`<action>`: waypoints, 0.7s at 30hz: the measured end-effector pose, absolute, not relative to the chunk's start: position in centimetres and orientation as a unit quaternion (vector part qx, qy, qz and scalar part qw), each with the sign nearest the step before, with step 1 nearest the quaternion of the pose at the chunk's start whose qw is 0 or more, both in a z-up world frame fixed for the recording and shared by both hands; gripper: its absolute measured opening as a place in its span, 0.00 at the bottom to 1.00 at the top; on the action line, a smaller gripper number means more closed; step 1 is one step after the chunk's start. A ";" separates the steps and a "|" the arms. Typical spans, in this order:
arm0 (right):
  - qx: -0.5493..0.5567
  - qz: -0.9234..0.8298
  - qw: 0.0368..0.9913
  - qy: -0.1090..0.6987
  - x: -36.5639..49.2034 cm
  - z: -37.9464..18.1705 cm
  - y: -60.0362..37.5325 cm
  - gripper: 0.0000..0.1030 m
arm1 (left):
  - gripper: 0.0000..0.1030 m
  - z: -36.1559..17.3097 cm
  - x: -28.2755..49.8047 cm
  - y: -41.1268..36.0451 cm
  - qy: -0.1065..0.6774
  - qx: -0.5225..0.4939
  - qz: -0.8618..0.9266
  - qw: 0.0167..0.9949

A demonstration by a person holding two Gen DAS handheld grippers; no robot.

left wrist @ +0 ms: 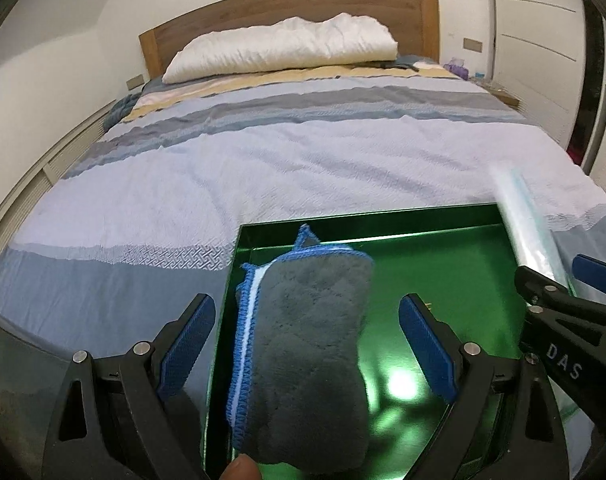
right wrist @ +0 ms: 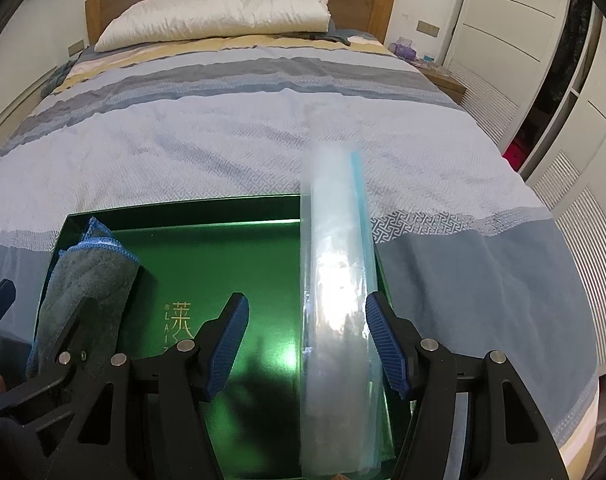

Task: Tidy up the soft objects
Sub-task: 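Open both tools and withdraw them from the tray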

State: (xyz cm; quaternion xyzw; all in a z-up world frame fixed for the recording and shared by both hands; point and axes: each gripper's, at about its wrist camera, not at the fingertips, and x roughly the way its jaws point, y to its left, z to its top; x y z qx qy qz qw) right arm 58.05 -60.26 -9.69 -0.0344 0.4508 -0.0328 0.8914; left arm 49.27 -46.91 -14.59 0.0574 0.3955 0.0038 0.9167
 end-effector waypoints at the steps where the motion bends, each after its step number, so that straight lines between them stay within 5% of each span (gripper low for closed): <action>1: -0.034 -0.034 0.892 0.450 57.9 -9.6 -60.3 0.59 | 0.87 -14.5 49.1 -47.0 0.392 0.058 0.001 0.918; 21: -0.036 -0.060 0.901 0.428 55.7 -7.2 -61.0 0.59 | 0.87 -12.4 47.5 -47.9 0.363 0.051 -0.030 0.930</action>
